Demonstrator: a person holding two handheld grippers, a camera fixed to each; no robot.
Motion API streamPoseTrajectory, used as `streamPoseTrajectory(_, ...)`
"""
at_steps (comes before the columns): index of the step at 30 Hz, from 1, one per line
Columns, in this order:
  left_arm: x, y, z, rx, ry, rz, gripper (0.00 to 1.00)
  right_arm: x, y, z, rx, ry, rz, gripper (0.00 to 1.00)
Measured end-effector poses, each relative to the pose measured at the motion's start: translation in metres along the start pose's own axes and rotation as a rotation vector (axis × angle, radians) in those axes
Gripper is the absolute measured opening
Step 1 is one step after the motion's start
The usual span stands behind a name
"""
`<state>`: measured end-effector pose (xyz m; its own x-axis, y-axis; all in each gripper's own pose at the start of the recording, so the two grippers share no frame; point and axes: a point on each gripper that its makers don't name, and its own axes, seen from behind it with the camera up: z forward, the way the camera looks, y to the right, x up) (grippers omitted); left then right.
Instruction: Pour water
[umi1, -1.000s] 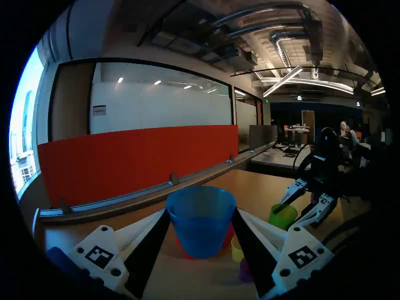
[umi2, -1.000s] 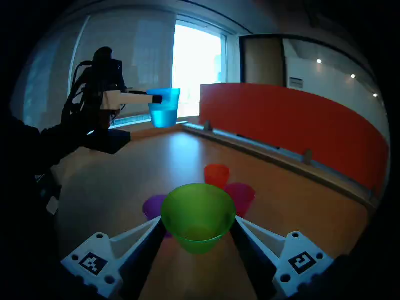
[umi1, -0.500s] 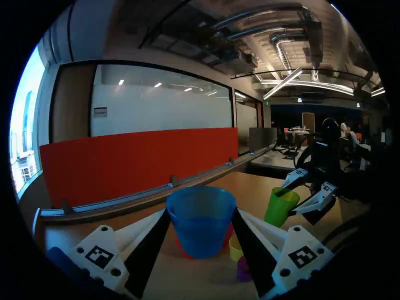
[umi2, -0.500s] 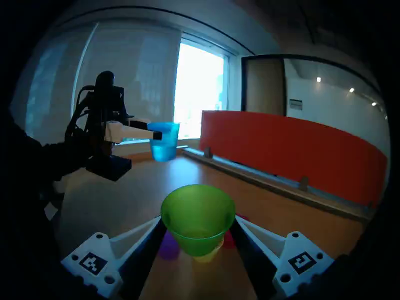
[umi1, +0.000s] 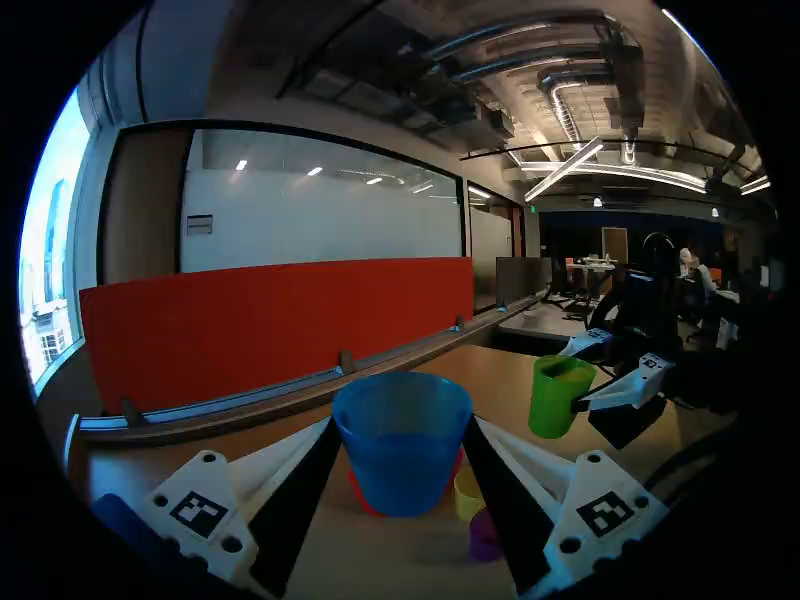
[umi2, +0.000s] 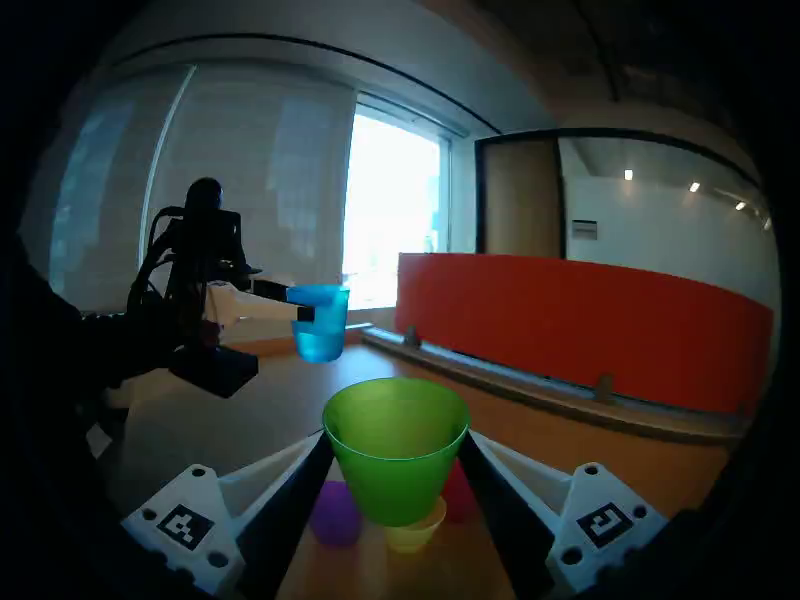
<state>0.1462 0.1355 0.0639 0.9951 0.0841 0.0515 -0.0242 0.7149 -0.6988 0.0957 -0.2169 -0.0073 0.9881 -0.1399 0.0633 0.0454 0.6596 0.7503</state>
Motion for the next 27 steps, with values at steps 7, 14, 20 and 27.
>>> streamPoseTrajectory(7,0.001,0.001,-0.003,-0.002,0.002,0.003,0.84,0.006,0.002,0.0,-0.009,0.017,-0.009,0.9)
streamPoseTrajectory(14,0.0,0.002,-0.005,-0.005,0.0,0.026,0.85,0.008,0.001,0.002,-0.001,0.018,-0.004,0.9)
streamPoseTrajectory(20,0.002,0.004,-0.005,0.004,0.008,0.063,0.85,0.01,-0.001,0.004,0.024,0.021,0.023,0.89)
streamPoseTrajectory(27,0.01,0.005,-0.004,0.026,0.024,0.14,0.84,0.01,-0.008,0.011,0.048,0.006,0.011,0.89)
